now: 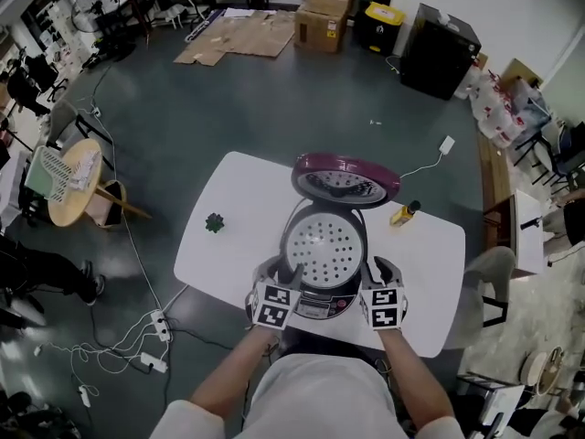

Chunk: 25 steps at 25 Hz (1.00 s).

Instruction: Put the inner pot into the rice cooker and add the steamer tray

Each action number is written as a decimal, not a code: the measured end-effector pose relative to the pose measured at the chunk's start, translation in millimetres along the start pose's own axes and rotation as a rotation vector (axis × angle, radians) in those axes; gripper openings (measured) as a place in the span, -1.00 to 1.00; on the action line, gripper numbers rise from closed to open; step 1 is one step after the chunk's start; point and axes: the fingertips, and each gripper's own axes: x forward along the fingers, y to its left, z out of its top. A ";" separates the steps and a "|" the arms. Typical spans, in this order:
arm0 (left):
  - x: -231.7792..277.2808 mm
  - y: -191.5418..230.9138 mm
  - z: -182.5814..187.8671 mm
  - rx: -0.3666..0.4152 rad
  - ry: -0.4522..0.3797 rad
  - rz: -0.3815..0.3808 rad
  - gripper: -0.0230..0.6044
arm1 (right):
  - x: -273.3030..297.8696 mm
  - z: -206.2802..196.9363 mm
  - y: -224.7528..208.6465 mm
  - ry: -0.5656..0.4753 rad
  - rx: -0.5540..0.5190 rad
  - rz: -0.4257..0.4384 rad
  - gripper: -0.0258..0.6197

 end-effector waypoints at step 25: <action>-169.0 -124.7 -13.8 -0.099 -0.180 0.106 -0.80 | -210.2 -5.9 -0.8 -0.290 0.029 0.127 -0.83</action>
